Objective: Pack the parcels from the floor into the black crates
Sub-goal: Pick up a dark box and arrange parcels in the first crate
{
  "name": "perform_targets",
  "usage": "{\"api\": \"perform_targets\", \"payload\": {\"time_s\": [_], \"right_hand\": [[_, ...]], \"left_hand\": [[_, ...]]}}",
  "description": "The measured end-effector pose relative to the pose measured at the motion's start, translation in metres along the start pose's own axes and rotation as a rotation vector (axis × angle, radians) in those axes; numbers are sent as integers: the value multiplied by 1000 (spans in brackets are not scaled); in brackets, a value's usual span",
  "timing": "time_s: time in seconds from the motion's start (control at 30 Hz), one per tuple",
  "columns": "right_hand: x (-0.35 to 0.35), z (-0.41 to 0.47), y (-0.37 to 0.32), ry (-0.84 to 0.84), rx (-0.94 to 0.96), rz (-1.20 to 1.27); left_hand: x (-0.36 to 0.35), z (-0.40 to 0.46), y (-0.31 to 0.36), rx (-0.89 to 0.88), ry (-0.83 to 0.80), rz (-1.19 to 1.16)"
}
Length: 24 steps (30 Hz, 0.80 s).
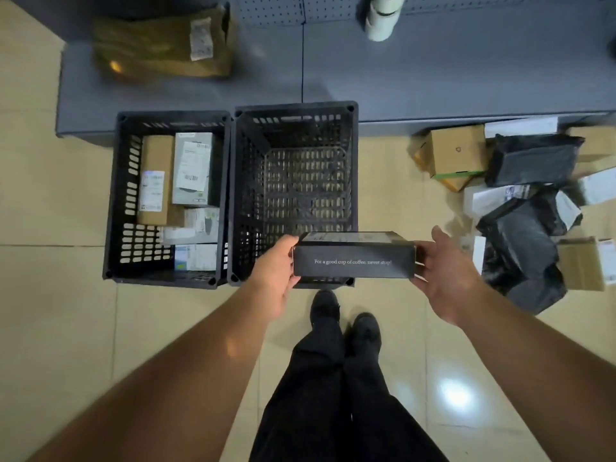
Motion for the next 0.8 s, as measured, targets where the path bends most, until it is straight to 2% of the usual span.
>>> {"api": "perform_targets", "payload": {"time_s": [0.27, 0.47, 0.8], "right_hand": [[-40, -29, 40, -133, -42, -164], [-115, -46, 74, -216, -81, -275], [-255, -77, 124, -111, -96, -311]], "left_hand": [[66, -14, -39, -30, -26, 3], [139, 5, -51, -108, 2, 25], [284, 40, -25, -159, -6, 203]]}}
Point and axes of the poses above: each hand's wrist, its own z-axis towards the middle knuckle, its own x-axis out of the back of the hand, y = z × x, the point moved 9 cm from there along z, towards the middle knuckle, and after that the axes turned 7 degrees about x, right-handed, at the moved point
